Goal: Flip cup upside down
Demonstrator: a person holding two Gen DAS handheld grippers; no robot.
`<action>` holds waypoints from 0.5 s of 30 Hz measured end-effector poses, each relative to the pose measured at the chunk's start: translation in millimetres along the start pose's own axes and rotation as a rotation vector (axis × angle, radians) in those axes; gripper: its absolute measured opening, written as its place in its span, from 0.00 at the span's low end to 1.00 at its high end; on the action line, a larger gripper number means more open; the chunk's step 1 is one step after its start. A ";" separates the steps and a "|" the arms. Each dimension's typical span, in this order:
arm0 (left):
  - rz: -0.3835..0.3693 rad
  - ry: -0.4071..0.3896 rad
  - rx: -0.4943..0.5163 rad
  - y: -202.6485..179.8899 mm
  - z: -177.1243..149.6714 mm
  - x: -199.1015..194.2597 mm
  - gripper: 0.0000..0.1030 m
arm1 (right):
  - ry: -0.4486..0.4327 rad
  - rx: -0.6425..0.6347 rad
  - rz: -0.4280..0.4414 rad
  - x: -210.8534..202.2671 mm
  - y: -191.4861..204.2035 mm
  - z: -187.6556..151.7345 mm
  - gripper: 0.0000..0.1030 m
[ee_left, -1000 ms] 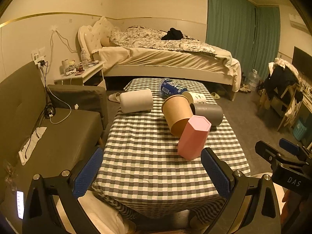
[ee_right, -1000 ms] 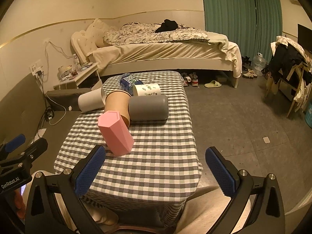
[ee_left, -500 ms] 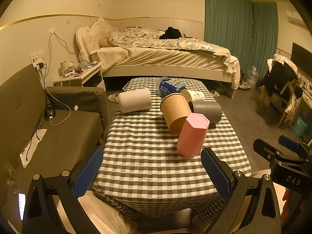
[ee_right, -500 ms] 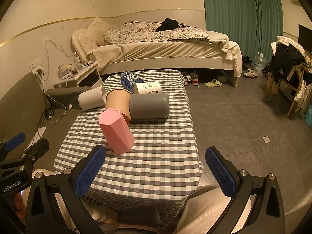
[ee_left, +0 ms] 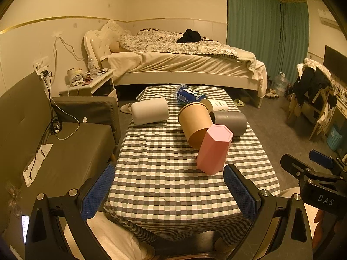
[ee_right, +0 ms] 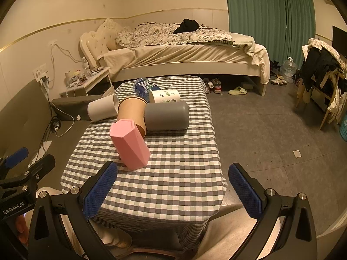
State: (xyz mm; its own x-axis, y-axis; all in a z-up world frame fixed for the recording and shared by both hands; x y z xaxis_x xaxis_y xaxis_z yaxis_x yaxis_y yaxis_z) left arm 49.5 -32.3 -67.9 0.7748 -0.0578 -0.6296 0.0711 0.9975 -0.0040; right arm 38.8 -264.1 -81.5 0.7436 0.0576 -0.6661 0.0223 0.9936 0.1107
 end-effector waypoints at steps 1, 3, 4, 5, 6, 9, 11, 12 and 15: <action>0.000 0.000 0.000 -0.1 0.0 0.0 1.00 | 0.001 0.000 0.000 0.0 0.2 -0.2 1.00; 0.000 0.000 0.001 0.5 -0.6 -0.3 1.00 | 0.002 0.001 0.001 0.0 0.0 -1.0 1.00; 0.000 0.000 0.001 0.4 -0.6 -0.3 1.00 | 0.002 0.000 0.000 0.2 0.4 0.0 1.00; 0.000 0.001 0.001 0.3 -0.6 -0.2 1.00 | 0.002 0.000 0.001 0.2 0.4 -0.1 1.00; 0.001 0.001 0.002 0.4 -0.7 -0.2 1.00 | 0.003 -0.001 0.001 0.2 0.4 -0.2 1.00; 0.001 0.000 0.001 0.0 -0.6 -0.2 1.00 | 0.003 -0.003 0.001 0.3 0.9 -0.3 1.00; 0.001 0.000 0.000 -0.2 -0.7 -0.1 1.00 | 0.005 -0.004 0.002 0.6 1.1 -0.9 1.00; 0.001 0.001 0.000 -0.1 -0.8 -0.1 1.00 | 0.006 -0.005 0.002 0.7 1.2 -1.3 1.00; 0.002 0.001 0.001 -0.4 -0.8 -0.1 1.00 | 0.007 -0.007 0.002 1.2 1.7 -1.6 1.00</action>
State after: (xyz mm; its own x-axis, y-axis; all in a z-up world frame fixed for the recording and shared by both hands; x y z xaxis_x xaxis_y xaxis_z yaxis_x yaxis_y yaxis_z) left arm 48.9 -32.7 -68.5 0.7743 -0.0557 -0.6303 0.0705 0.9975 -0.0016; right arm 38.7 -262.2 -83.3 0.7388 0.0607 -0.6711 0.0157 0.9941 0.1072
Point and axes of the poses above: each gripper's, at about its wrist camera, not at the fingertips, and x roughly the way its jaws point, y to its left, z to its top, the point moved 8 cm from there along x, roughly the way its jaws point
